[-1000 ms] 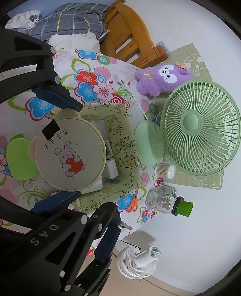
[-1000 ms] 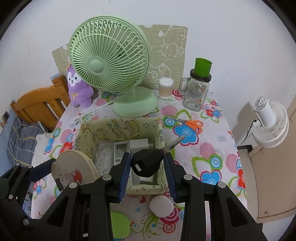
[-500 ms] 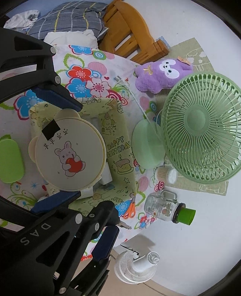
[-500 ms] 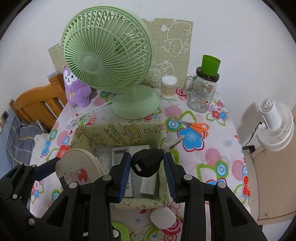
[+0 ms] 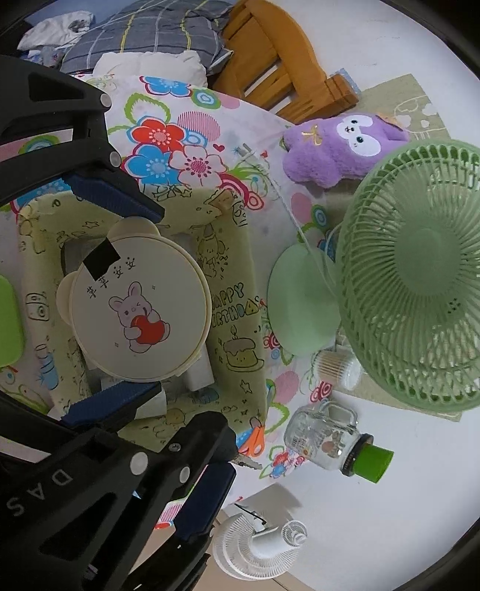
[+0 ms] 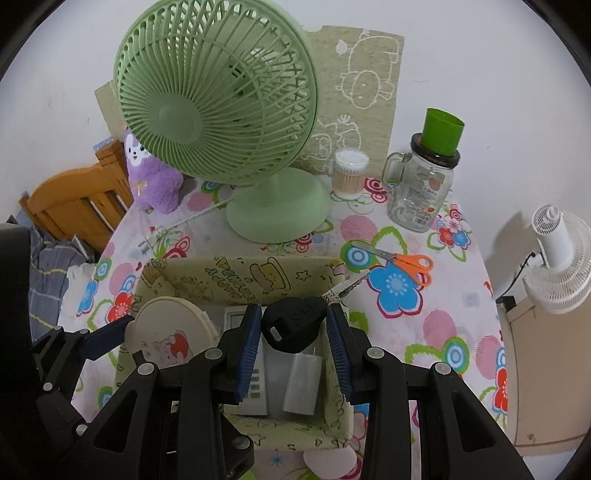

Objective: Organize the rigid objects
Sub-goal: 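Lower the round container with the left tool while the right tool lowers the key into the fabric box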

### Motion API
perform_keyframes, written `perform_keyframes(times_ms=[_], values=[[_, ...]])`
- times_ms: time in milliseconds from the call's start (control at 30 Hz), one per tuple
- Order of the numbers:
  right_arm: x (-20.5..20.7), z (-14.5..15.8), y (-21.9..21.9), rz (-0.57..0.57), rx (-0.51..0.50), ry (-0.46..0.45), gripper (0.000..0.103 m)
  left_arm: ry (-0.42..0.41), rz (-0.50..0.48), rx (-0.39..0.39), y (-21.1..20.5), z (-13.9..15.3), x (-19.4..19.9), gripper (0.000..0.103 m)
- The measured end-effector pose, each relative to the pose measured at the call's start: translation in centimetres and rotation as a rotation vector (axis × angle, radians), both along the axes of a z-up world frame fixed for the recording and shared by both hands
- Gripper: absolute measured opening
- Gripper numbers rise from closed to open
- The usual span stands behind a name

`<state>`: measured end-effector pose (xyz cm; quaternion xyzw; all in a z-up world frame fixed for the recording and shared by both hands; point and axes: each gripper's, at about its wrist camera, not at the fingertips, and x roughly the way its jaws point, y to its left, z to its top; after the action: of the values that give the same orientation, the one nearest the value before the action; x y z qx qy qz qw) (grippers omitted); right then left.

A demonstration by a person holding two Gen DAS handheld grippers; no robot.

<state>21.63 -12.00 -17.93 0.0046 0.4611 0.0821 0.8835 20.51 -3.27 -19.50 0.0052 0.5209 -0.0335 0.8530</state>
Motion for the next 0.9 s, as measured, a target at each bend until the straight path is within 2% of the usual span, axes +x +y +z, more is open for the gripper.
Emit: perform_keyframes(times_ms=[533, 800, 900], values=[[1.6, -2.6, 0.5, 0.045, 0.005, 0.061, 0.039, 0.100, 0.039, -0.026, 0.4, -3.6, 1.8, 0.086], [2.0, -3.3, 0.8, 0.057, 0.007, 0.075, 0.039, 0.104, 0.040, -0.015, 0.4, -4.0, 2.1, 0.086], [2.1, -3.4, 0.8, 0.057, 0.015, 0.080, 0.039, 0.093, 0.033, -0.023, 0.4, -3.9, 2.1, 0.089]])
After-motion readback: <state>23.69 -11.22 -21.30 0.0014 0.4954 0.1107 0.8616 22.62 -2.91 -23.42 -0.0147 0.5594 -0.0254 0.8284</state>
